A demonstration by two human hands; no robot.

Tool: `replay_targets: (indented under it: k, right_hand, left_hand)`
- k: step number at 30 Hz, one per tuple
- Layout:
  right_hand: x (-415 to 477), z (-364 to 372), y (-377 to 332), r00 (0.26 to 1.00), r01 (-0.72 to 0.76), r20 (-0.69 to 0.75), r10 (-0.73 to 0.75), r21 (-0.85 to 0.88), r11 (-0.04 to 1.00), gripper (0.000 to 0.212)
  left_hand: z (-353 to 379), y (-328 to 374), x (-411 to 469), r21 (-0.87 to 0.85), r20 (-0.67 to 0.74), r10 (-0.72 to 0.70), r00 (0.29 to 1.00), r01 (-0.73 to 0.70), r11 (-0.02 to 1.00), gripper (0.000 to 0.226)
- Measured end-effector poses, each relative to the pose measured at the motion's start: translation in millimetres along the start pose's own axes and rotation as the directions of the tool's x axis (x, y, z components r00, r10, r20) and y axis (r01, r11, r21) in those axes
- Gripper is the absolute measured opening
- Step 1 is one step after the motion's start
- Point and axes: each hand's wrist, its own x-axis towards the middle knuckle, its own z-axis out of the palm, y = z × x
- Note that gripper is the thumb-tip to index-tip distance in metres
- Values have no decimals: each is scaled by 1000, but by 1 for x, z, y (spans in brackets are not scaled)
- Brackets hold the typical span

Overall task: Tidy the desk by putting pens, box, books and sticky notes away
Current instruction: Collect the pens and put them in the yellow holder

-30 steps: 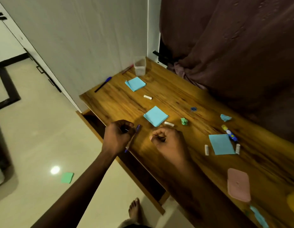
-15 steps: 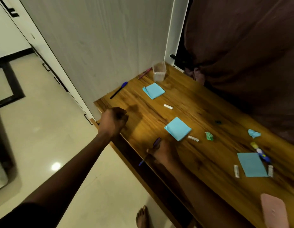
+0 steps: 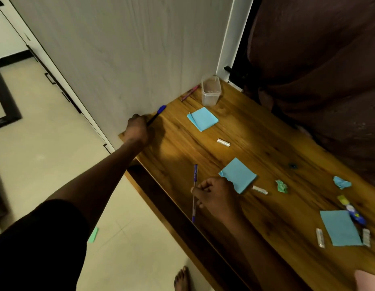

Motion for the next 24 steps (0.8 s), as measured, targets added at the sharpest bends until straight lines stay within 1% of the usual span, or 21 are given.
replay_targets:
  k: [4, 6, 8, 10, 13, 14, 15, 17, 18, 20, 22, 24]
  right_hand:
    - [0, -4, -4, 997, 58, -43, -58, 3, 998, 17]
    - [0, -5, -2, 995, 73, -67, -72, 20, 997, 18]
    - [1, -7, 0, 992, 86, -94, -81, 46, 995, 18]
    - [-1, -8, 1, 988, 103, -119, -95, 61, 993, 18]
    - [-5, -13, 2, 984, 115, -149, -101, 91, 989, 18]
    - [-6, -14, 1, 981, 121, -166, -102, 104, 987, 18]
    - [-9, -17, 2, 976, 129, -192, -106, 113, 985, 17]
    - [-15, -23, 1, 961, 152, -252, -111, 148, 977, 14]
    - [-19, -28, 1, 955, 165, -275, -113, 173, 971, 13]
    - [-25, -39, 1, 944, 184, -309, -114, 206, 961, 11]
    - [-32, -50, 4, 936, 192, -335, -109, 228, 954, 10]
    - [-39, -60, 7, 925, 208, -366, -103, 261, 943, 11]
  left_hand:
    - [17, -5, 28, 104, 51, 49, 997, -54, 993, 37]
    - [22, -4, 32, 157, 40, 73, 997, -78, 985, 35]
    - [25, -4, 32, 182, 18, 76, 997, -78, 980, 29]
    - [23, 0, 28, 171, 25, 48, 999, -51, 984, 20]
    - [19, 6, 11, 74, 64, 12, 998, -17, 997, 15]
    - [19, 7, 3, 26, 52, 22, 998, -23, 999, 15]
    - [17, 12, -9, -24, 31, 40, 999, -40, 999, 14]
    - [13, 21, -38, -111, -30, 126, 992, -129, 985, 15]
    - [11, 27, -54, -162, -52, 180, 982, -186, 969, 17]
    - [5, 37, -90, -292, -53, 263, 963, -267, 918, 17]
    - [1, 48, -124, -415, -35, 332, 943, -316, 853, 11]
    - [-2, 63, -156, -504, -29, 372, 928, -335, 796, 7]
